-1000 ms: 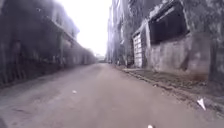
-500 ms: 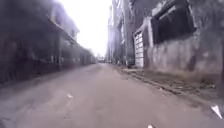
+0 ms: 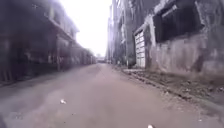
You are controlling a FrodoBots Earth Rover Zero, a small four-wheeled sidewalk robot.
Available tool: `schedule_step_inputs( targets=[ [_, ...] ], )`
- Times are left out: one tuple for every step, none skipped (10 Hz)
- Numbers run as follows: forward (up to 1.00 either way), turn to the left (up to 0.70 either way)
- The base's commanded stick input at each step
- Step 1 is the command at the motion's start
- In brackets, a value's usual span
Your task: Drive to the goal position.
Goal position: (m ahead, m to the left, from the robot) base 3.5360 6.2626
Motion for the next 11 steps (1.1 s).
schedule_step_inputs(
  targets=[
    [0.5, 0.0],
    [0.5, 0.0],
    [0.5, 0.0],
    [0.5, 0.0],
    [0.5, 0.0],
    [0.5, 0.0],
    [0.5, 0.0],
    [0.5, 0.0],
    [0.5, 0.0],
    [0.5, 0.0],
    [0.5, 0.0]
  ],
)
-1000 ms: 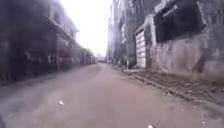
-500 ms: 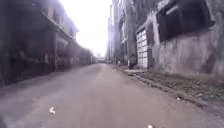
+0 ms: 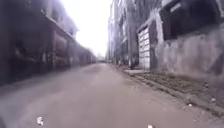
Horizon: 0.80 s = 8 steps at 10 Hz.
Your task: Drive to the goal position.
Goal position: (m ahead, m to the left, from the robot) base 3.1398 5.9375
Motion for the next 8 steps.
schedule_step_inputs(
  targets=[
    [0.5, 0.0],
    [0.5, 0.0],
    [0.5, 0.0],
    [0.5, 0.0],
    [0.5, 0.0],
    [0.5, 0.0],
    [0.5, 0.0],
    [0.5, 0.0]
  ],
)
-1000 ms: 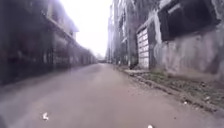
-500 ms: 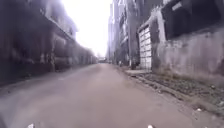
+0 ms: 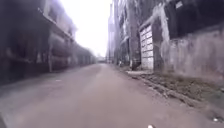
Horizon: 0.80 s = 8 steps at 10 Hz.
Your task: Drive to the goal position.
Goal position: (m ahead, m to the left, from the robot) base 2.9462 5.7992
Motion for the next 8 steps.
schedule_step_inputs(
  targets=[
    [0.5, 0.0],
    [0.5, 0.0],
    [0.5, 0.0],
    [0.5, 0.0],
    [0.5, 0.0],
    [0.5, 0.0],
    [0.5, 0.0],
    [0.5, 0.0]
  ],
)
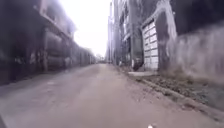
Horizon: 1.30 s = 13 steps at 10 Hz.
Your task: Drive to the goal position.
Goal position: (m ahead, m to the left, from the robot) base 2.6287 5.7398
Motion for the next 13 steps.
schedule_step_inputs(
  targets=[
    [0.5, 0.0],
    [0.5, 0.0],
    [0.5, 0.0],
    [0.5, 0.0],
    [0.5, 0.0],
    [0.5, 0.0],
    [0.5, 0.0],
    [0.5, 0.0],
    [0.5, 0.0],
    [0.5, 0.0],
    [0.5, 0.0],
    [0.5, 0.0],
    [0.5, 0.0]
  ],
)
